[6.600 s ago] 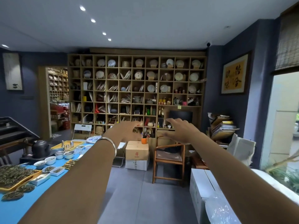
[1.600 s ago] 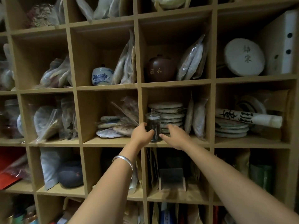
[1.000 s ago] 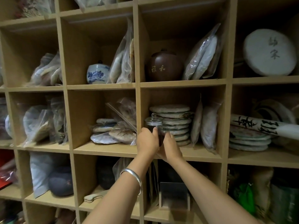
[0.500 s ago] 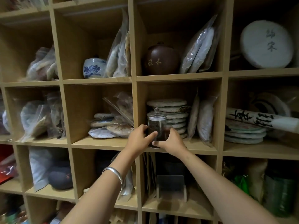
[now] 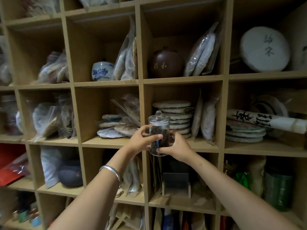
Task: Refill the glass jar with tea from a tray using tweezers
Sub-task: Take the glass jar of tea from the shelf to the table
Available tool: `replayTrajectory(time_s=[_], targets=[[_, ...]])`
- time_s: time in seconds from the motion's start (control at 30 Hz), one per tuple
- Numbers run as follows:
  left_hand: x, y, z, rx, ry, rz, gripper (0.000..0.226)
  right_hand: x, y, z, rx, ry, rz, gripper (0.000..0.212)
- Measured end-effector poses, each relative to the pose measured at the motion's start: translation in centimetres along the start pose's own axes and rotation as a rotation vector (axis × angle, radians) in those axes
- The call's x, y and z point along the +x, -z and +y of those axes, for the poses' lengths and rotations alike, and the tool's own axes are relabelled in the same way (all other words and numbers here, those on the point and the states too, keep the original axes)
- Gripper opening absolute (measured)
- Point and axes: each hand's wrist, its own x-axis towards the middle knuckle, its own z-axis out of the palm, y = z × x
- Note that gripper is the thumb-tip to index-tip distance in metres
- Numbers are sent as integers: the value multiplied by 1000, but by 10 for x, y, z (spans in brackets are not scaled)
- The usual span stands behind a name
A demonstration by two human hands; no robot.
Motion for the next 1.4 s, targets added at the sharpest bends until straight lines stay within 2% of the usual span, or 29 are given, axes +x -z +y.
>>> replayTrajectory(time_s=[0.2,0.3,0.43,0.57,0.77,0.93,1.07,1.17,1.4], targets=[[-57,47,19,7,31,66,37,-14,-49,-45,65,61,-34,79],[-96,76,24,-11,56,139,40,-18,-85,-70,133,102,-101,89],[-158,120,33,33,55,309,38,-31,-144,-107,252,196,-219,80],[-228,151,46,71,126,485,43,-55,-200,-142,361,254,-361,71],[-356,160,66,246,215,795,46,-129,-273,-197,482,393,-628,66],[-481,141,88,372,264,1095,38,-231,-321,-252,661,458,-895,61],[-595,106,124,432,334,1332,34,-334,-335,-307,737,547,-1155,66],[-683,67,158,451,392,1500,38,-418,-333,-348,800,615,-1332,58],[-866,-60,252,527,516,1803,47,-631,-283,-440,1023,692,-1653,69]])
